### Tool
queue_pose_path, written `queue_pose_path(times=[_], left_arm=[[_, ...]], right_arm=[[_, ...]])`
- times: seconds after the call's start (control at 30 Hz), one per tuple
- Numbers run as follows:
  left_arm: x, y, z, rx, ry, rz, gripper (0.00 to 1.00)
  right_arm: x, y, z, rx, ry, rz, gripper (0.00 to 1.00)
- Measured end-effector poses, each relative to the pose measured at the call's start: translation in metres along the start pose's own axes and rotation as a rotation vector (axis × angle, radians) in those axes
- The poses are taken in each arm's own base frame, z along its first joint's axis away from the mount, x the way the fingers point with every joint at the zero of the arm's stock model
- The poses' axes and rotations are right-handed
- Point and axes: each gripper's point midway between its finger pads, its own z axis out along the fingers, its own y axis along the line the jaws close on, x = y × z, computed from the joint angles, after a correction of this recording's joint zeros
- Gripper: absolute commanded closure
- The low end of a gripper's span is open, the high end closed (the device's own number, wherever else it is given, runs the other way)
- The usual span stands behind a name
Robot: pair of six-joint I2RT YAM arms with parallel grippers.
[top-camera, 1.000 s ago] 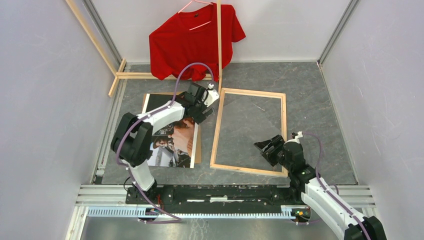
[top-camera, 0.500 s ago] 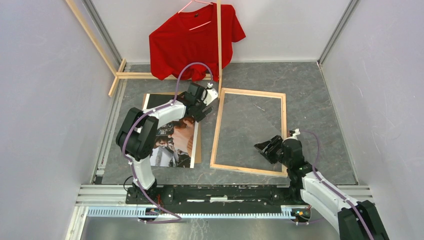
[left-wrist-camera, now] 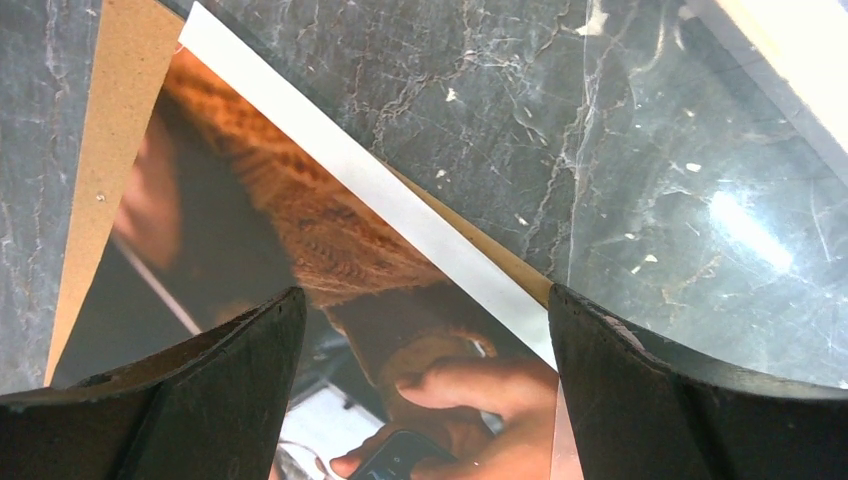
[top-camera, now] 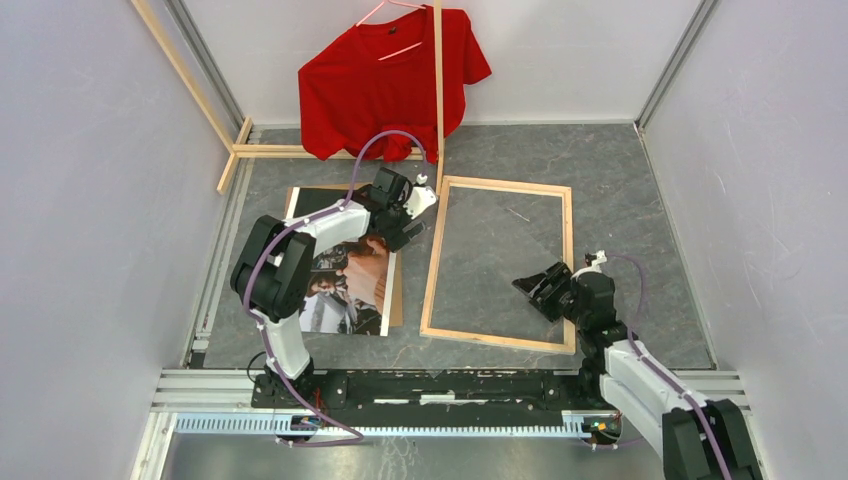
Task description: Put the photo into the frame
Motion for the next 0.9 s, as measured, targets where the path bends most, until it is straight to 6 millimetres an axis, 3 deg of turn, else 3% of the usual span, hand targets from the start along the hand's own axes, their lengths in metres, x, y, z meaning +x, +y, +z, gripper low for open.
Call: queue_pose_path(times=[0.2,0.57,0.73,0.9], left_arm=[[0.004,-0.006,-0.003,0.053,0.012,-0.009,0.04],[0.005,-0.007,-0.003,0.058,0.013,-0.010,0.04],[0.005,-0.007,-0.003,0.058,0.014,-0.010,0.05],[0.008,-0.008,-0.003,0.061,0.019,-0.010,0.05]], right_arm=[[0.006,0.005,-0.010,-0.038,0.015,-0.025,0.28],[0.046,0.006,-0.017,-0.041,0.164,-0.026,0.42],[0.045,0.007,-0.011,-0.036,0.153,-0.005,0.68],[0.037,-0.008,-0.002,0.039,0.127,-0.043,0.93]])
